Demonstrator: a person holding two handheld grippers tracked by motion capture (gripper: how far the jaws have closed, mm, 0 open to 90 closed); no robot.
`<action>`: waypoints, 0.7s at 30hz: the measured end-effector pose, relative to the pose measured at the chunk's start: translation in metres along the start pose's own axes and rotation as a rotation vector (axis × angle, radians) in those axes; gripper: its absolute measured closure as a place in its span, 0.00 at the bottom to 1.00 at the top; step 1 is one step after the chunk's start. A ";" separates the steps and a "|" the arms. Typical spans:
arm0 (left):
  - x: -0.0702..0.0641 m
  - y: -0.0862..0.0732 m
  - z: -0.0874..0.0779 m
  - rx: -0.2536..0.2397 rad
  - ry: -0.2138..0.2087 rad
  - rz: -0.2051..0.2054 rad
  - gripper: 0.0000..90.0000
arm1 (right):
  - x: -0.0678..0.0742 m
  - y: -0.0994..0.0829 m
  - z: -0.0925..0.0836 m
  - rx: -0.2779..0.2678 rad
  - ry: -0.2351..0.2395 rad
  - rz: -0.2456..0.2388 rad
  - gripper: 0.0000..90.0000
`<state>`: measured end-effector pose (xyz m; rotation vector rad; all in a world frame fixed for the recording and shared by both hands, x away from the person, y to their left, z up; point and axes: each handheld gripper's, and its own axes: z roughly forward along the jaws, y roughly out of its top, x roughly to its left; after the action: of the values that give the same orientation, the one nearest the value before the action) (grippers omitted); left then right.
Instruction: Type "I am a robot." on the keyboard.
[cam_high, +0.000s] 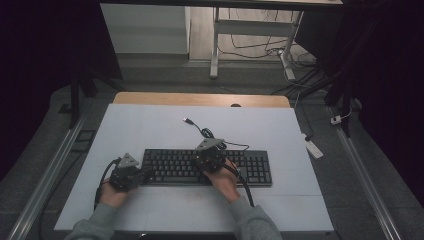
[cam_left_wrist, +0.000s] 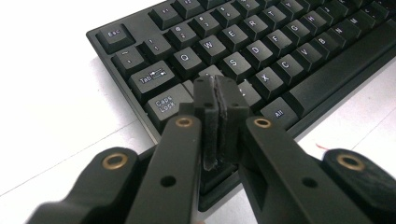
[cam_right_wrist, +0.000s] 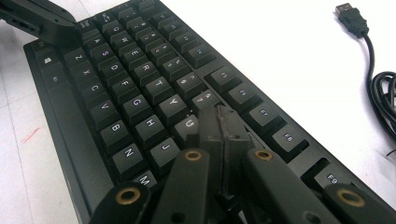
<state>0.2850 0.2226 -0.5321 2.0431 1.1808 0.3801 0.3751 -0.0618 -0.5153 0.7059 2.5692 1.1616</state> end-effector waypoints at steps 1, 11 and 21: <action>0.000 0.000 0.000 -0.001 0.002 0.000 0.97 | 0.000 0.000 0.000 0.001 -0.001 -0.001 0.99; 0.000 -0.001 0.002 0.012 0.000 0.002 0.99 | -0.001 -0.001 0.003 0.010 0.002 0.009 0.99; 0.000 0.001 -0.004 -0.026 -0.005 -0.009 0.99 | 0.001 0.004 -0.006 -0.041 -0.005 -0.003 1.00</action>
<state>0.2832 0.2241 -0.5284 2.0150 1.1754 0.3838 0.3728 -0.0630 -0.5086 0.6949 2.5338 1.2072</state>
